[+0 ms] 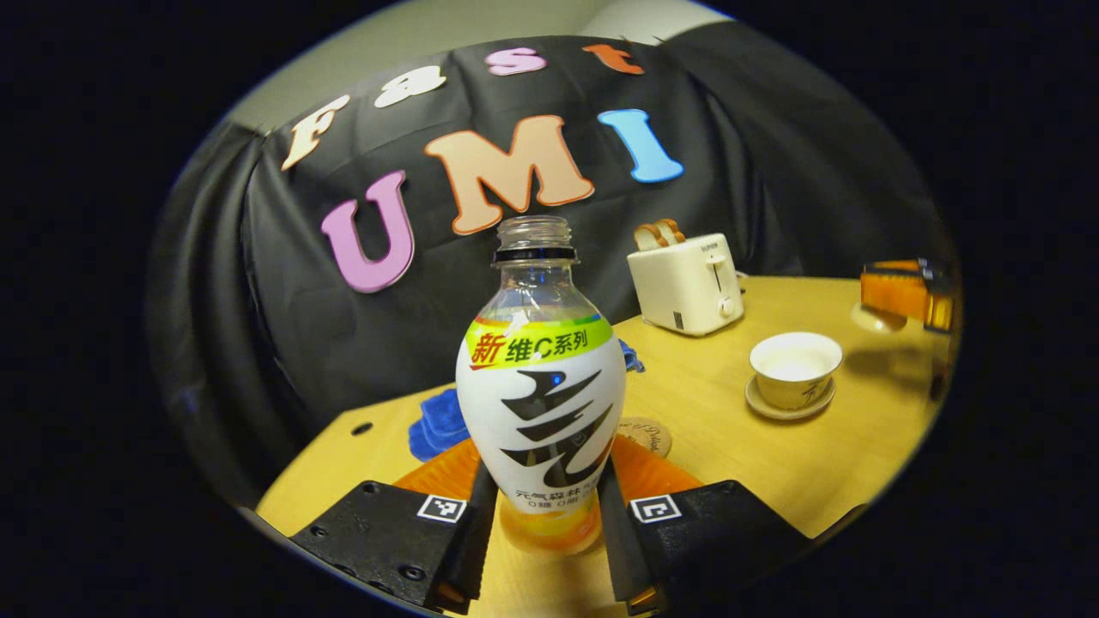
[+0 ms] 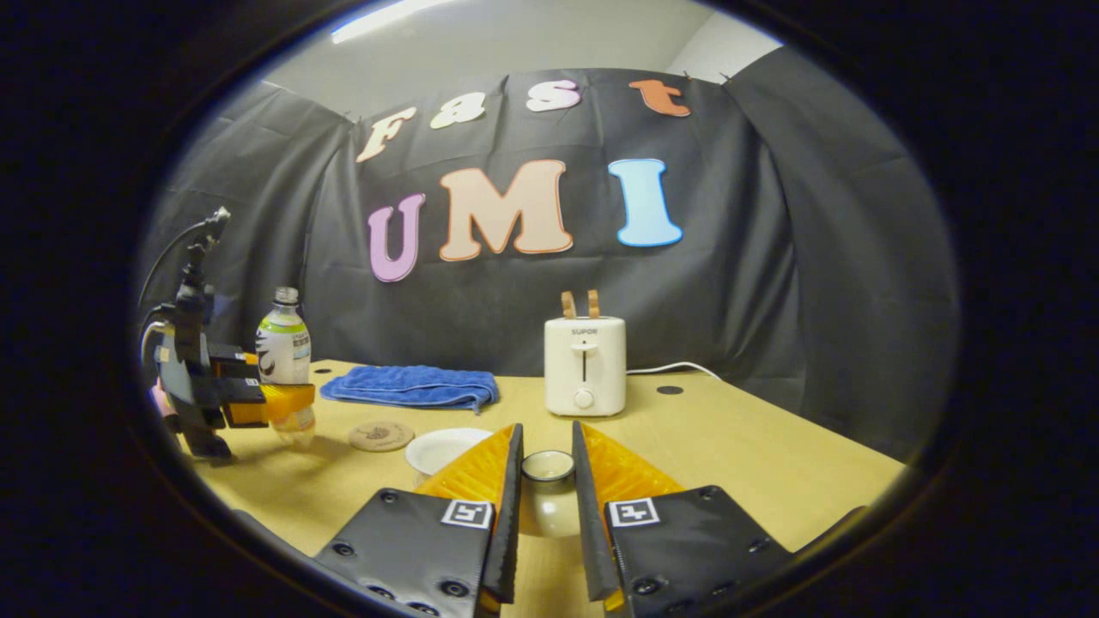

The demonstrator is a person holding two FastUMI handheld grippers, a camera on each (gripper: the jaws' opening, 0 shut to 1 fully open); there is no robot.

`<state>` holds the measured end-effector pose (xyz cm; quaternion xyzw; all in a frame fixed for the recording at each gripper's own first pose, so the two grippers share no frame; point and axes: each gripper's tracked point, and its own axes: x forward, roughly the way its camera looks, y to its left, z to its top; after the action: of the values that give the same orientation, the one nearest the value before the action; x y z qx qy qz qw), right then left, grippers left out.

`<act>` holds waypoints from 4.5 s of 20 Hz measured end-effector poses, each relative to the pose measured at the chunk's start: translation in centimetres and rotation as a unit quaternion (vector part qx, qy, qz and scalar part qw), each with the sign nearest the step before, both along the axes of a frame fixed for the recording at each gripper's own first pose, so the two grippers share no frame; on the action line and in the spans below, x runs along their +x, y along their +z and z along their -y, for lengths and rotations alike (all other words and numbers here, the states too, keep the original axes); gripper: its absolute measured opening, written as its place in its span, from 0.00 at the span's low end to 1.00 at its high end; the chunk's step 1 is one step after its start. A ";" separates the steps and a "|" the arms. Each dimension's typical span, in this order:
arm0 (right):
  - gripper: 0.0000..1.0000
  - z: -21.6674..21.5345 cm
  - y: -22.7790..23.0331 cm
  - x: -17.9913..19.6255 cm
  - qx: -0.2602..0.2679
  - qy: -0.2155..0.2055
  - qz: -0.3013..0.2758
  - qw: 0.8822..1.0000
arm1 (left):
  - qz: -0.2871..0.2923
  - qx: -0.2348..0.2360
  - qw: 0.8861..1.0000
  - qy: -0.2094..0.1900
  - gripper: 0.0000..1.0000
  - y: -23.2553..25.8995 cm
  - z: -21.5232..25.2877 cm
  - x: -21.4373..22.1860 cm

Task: Open the teacup lid with one hand, grasp the water bottle and pour water into the teacup with the other hand; after pouring, place the water bottle on the coaster and then close the teacup lid.

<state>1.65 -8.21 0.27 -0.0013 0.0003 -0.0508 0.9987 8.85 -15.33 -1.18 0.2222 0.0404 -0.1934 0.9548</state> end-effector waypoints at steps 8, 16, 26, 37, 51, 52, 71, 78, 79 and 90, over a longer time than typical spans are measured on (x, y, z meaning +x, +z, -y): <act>0.34 3.1 0.2 -0.5 -0.001 -0.034 0.001 0.999 | 0.060 0.241 0.968 -0.044 0.55 0.4 3.2 2.4; 0.34 3.1 0.1 -0.5 -0.001 -0.034 0.000 0.999 | 0.080 0.410 0.903 -0.101 0.54 -1.7 5.1 2.8; 0.34 3.1 0.1 -0.4 -0.001 -0.034 0.001 0.999 | 0.105 0.527 0.832 -0.142 0.54 -1.5 6.8 2.8; 0.34 3.2 0.0 -0.4 -0.001 -0.033 0.001 0.999 | 0.116 0.608 0.768 -0.164 0.56 -1.3 7.3 2.9; 0.34 3.2 0.0 -0.4 -0.001 -0.033 0.000 0.999 | 0.121 0.675 0.707 -0.172 0.55 -0.4 7.0 3.2; 0.34 3.2 0.1 -0.4 -0.001 -0.033 0.001 0.999 | 0.125 0.679 0.703 -0.172 0.55 -0.2 7.1 3.2; 0.34 3.2 0.1 -0.4 -0.001 -0.032 0.000 0.999 | 0.145 0.733 0.643 -0.168 0.55 3.4 8.0 3.5; 0.34 3.2 0.1 -0.4 -0.001 -0.031 0.000 1.000 | 0.110 0.696 0.686 -0.179 0.55 1.3 7.5 4.0; 0.34 3.2 0.1 -0.4 -0.001 -0.031 0.001 1.000 | 0.101 0.683 0.701 -0.177 0.55 0.9 7.1 3.8; 0.34 3.2 0.1 -0.4 -0.001 -0.031 0.001 1.000 | 0.011 0.290 0.947 -0.139 0.55 0.1 7.2 0.4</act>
<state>1.25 -11.36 0.39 -0.0025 -0.0006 -0.0819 0.9966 9.23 -22.55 -1.03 0.4953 0.0533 -0.3014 0.8130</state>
